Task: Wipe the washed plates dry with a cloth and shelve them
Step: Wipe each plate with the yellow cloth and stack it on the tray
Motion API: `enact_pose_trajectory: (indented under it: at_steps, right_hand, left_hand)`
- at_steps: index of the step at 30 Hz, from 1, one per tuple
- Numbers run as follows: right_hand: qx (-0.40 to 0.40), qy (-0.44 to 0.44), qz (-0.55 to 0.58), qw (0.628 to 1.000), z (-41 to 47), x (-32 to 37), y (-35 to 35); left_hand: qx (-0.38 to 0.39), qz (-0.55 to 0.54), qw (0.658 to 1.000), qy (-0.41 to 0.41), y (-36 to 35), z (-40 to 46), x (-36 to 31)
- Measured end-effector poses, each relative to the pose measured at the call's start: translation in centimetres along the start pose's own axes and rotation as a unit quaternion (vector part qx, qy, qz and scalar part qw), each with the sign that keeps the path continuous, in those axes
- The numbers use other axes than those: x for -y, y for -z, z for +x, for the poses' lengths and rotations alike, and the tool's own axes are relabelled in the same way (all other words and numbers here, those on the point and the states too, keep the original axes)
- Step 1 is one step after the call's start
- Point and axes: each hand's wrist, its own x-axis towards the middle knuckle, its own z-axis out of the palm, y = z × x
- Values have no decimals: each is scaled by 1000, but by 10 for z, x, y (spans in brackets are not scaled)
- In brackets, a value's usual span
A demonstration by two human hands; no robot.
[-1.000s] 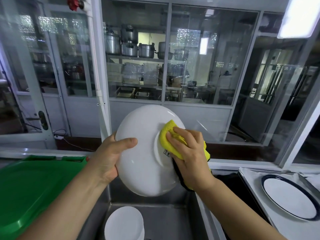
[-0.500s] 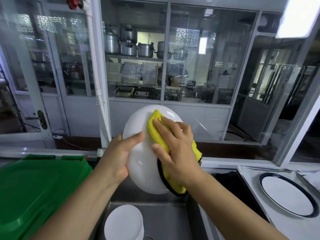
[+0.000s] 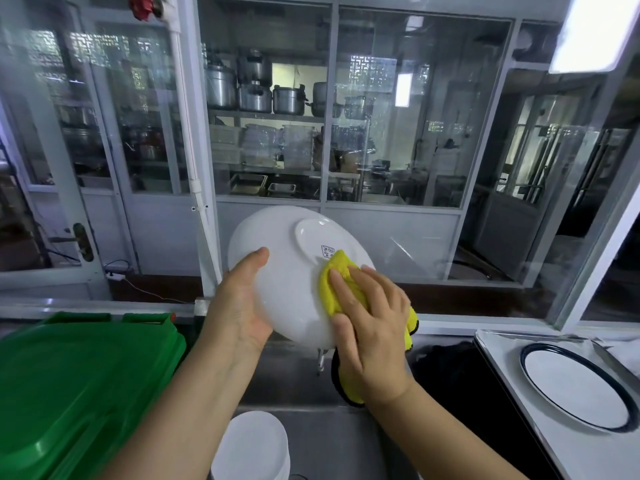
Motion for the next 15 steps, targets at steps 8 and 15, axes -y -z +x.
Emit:
enact_pose_trajectory:
  at_steps: [8, 15]
  right_hand:
    - [-8, 20, -74, 997, 12, 45, -17]
    - [-134, 38, 14, 990, -15, -8, -15]
  left_hand:
    - [62, -55, 992, 95, -16, -12, 16]
    - [58, -40, 998, 3, 1, -11, 14]
